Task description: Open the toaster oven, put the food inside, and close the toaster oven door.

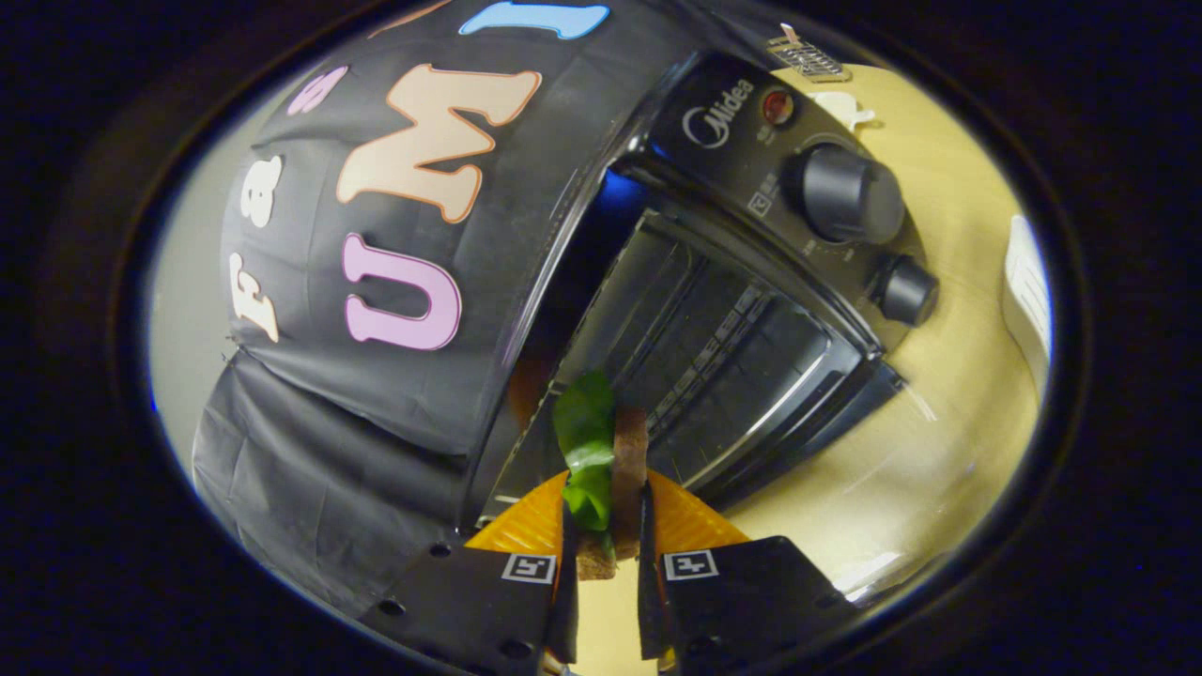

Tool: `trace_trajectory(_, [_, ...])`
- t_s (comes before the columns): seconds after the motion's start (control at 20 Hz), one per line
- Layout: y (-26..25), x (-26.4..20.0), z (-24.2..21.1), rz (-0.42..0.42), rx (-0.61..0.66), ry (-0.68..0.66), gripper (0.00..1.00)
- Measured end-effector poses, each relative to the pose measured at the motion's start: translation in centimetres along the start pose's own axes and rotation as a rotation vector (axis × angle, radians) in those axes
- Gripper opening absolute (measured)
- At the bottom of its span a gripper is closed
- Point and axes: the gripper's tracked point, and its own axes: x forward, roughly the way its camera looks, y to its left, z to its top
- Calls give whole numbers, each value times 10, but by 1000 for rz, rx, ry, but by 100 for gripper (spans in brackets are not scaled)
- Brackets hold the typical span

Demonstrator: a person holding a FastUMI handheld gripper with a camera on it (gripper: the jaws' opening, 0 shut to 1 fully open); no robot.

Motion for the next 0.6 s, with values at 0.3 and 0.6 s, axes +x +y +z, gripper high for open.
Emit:
trace_trajectory(0.3, [-7, 26, 21, 1, 41, -57, 27])
trace_trajectory(0.6, [-7, 32, 22, -20, -69, -89, 42])
